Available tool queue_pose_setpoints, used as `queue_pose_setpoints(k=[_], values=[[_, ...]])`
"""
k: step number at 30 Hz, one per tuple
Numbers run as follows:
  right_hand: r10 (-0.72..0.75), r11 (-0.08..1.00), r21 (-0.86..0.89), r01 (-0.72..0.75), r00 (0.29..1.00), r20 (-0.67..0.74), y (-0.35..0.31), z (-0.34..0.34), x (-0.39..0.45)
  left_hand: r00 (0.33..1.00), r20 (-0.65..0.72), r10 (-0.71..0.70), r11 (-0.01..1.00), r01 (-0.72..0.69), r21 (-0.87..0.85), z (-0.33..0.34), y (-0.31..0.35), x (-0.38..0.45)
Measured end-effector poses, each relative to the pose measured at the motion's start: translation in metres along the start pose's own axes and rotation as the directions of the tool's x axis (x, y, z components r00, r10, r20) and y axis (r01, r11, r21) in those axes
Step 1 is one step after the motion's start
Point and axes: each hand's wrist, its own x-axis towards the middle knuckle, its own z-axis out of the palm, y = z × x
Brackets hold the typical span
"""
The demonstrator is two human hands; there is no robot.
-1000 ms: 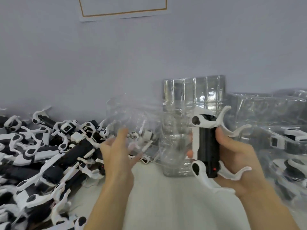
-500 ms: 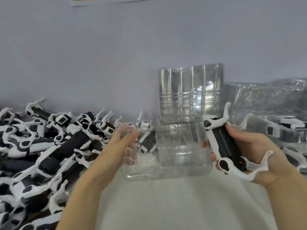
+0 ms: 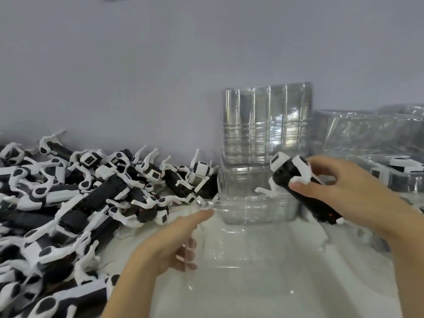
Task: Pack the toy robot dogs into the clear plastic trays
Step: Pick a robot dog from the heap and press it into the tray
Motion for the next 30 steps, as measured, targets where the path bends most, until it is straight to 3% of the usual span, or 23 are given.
queue_pose_setpoints(k=[5, 10, 15, 19, 25, 30], values=[[-0.236, 0.971, 0.038, 0.234, 0.97, 0.052, -0.015, 0.023, 0.003, 1.0, 0.003, -0.03, 0.999, 0.03, 0.035, 0.019, -0.009, 0.007], [-0.305, 0.949, 0.114, 0.294, 0.948, 0.091, -0.012, 0.062, 0.014, 0.991, -0.098, 0.086, 0.98, -0.066, 0.187, 0.026, -0.012, 0.015], [-0.297, 0.955, 0.053, 0.293, 0.946, 0.128, 0.0, 0.093, 0.021, 0.98, -0.086, 0.177, 0.953, -0.149, 0.262, 0.029, -0.011, 0.014], [-0.285, 0.955, 0.004, 0.296, 0.917, 0.278, 0.01, 0.096, 0.021, 0.974, -0.086, 0.207, 0.951, -0.18, 0.25, 0.027, -0.014, 0.016], [-0.116, 0.96, -0.197, 0.201, 0.92, 0.374, 0.024, 0.104, 0.025, 0.972, -0.112, 0.208, 0.938, -0.165, 0.305, 0.026, -0.015, 0.021], [-0.112, 0.958, -0.217, 0.19, 0.938, 0.328, 0.029, 0.118, 0.023, 0.947, -0.19, 0.26, 0.907, -0.172, 0.384, 0.025, -0.016, 0.027]])
